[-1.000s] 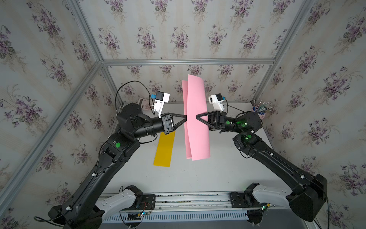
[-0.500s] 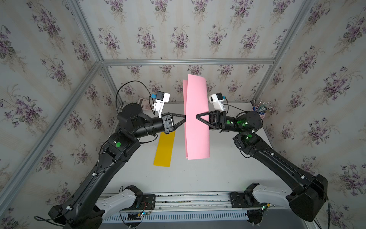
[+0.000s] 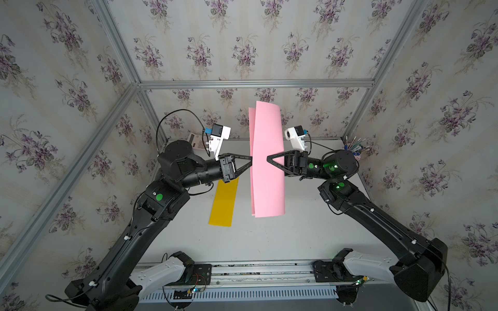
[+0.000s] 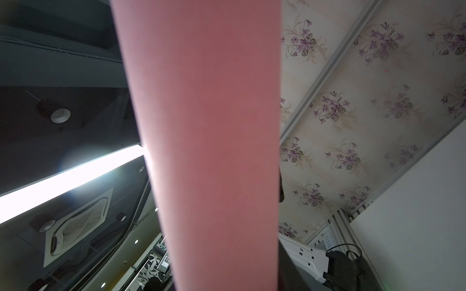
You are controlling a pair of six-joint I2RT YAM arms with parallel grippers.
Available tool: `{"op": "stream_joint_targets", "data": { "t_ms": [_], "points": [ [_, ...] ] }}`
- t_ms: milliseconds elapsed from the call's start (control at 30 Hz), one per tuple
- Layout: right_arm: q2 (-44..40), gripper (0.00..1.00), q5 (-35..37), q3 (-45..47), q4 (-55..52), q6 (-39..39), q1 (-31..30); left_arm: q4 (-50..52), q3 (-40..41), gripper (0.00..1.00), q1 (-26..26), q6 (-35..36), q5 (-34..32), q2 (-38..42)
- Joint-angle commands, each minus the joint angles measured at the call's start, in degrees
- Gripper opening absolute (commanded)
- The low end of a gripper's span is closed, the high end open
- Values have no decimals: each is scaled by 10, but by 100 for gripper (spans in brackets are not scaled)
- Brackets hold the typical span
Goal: Fold the rectangular paper in half along the long edge
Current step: Fold the paper.
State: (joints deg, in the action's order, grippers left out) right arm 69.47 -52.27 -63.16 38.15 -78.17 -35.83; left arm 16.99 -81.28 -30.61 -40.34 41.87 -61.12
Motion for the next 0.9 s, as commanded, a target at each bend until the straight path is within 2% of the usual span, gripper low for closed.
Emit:
{"op": "stream_joint_targets", "data": {
  "t_ms": [0, 267, 467, 633, 867],
  "points": [
    [-4, 36, -6, -3, 5, 5, 0, -13, -2, 8, 0, 7, 1, 0],
    [-3, 35, -12, 0, 2, 8, 0, -3, -5, 13, 2, 12, -5, 6],
    [-6, 36, -18, -4, -17, 20, 0, -4, -6, 13, 2, 13, -4, 4],
    [-9, 37, -19, -3, -18, 21, 0, -8, -7, 0, 2, 13, -1, 2],
    [-9, 37, -20, -4, -25, 25, 0, -7, -7, 0, 1, 16, -2, 5]
  ]
}}
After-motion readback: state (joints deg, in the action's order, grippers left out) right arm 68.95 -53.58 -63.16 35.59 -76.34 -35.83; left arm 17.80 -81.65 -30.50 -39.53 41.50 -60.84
